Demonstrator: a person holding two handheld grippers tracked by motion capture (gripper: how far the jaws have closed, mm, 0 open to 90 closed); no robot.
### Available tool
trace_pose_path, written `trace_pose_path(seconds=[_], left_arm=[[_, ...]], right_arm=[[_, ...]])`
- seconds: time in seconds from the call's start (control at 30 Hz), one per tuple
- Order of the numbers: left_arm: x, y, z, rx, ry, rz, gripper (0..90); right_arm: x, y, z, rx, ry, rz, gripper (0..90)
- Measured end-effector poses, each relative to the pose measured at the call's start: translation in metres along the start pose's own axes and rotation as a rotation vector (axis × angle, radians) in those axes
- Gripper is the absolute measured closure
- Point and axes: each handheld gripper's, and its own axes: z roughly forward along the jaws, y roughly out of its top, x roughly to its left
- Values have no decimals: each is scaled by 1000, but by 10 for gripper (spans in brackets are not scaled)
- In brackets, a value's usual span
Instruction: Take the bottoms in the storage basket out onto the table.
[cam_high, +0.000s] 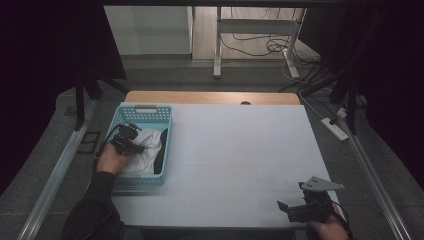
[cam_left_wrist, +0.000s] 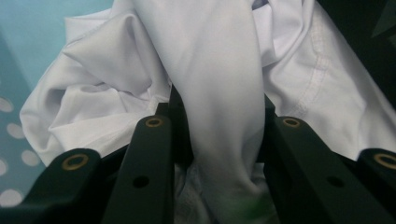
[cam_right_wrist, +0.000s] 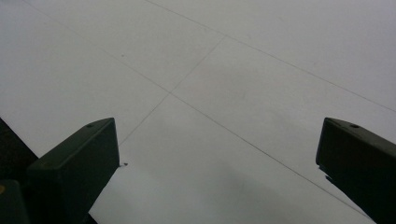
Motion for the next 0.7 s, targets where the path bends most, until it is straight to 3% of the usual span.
trace_pose_path(seconds=[0.13,0.23,0.3,0.5,0.7], left_arm=[[5,-1,-3,-10,-39,-39,708],[6,-2,-6,-37,-63,-44,713],[7,-2,-10,-58,-99,-59,716],[9,-3,-20,-101,-126,-92,725],[12,-5,-30,-153,-151,-93,729]], right_arm=[[0,0,0,-1,2,2,0],[-1,0,0,-4,2,2,0],[-1,0,-1,-5,3,2,0],[-1,0,-1,-10,5,3,0],[-1,0,-1,-12,6,3,0]])
